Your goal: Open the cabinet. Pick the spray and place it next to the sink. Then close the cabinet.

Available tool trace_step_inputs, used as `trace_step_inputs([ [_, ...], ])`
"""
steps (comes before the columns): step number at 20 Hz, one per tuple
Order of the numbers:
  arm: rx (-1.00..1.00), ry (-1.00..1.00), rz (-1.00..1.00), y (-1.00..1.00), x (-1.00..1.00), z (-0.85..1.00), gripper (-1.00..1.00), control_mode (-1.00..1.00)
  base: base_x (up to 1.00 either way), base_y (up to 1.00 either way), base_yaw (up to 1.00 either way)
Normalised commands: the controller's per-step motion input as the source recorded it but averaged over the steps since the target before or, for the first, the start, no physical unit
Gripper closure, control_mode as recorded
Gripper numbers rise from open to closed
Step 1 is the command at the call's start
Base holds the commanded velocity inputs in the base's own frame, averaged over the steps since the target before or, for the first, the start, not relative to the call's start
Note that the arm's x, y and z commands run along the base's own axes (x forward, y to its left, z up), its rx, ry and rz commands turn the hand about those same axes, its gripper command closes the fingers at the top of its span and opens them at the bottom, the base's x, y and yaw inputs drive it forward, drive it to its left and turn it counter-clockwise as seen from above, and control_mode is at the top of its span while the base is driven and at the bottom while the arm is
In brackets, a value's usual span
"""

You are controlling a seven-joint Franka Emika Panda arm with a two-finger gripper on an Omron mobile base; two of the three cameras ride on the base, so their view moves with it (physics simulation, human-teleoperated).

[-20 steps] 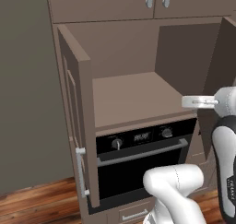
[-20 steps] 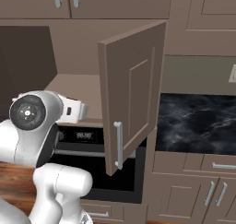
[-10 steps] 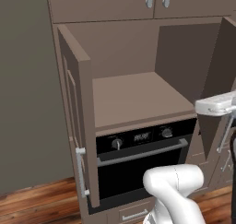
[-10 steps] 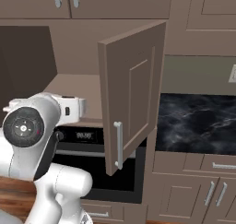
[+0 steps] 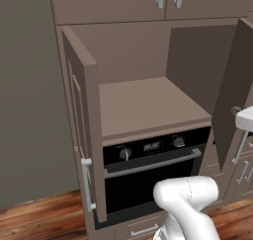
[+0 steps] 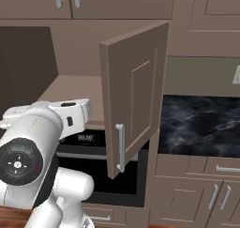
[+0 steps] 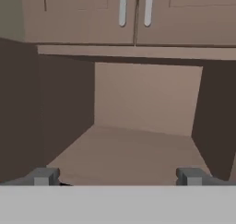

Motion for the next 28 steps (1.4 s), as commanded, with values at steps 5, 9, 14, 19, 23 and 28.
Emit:
trace_step_inputs([
  [5, -0.03, -0.24, -0.02, -0.33, -0.11, 0.00, -1.00, -1.00, 0.00, 0.00, 0.00],
  [9, -0.01, -0.12, -0.03, -0.55, -0.03, -0.02, -1.00, -1.00, 0.00, 0.00, 0.00],
  [14, 0.00, -0.04, -0.03, -0.44, 0.00, -0.14, -1.00, -1.00, 0.00, 0.00, 0.00],
  [19, -0.02, 0.00, -0.01, -0.31, 0.20, -0.41, -1.00, -1.00, 0.00, 0.00, 0.00],
  [23, -0.01, 0.00, 0.00, -0.40, 0.28, -0.41, -1.00, -1.00, 0.00, 0.00, 0.00],
  [28, 0.00, 0.00, 0.00, -0.53, 0.20, -0.16, -1.00, -1.00, 0.00, 0.00, 0.00],
])
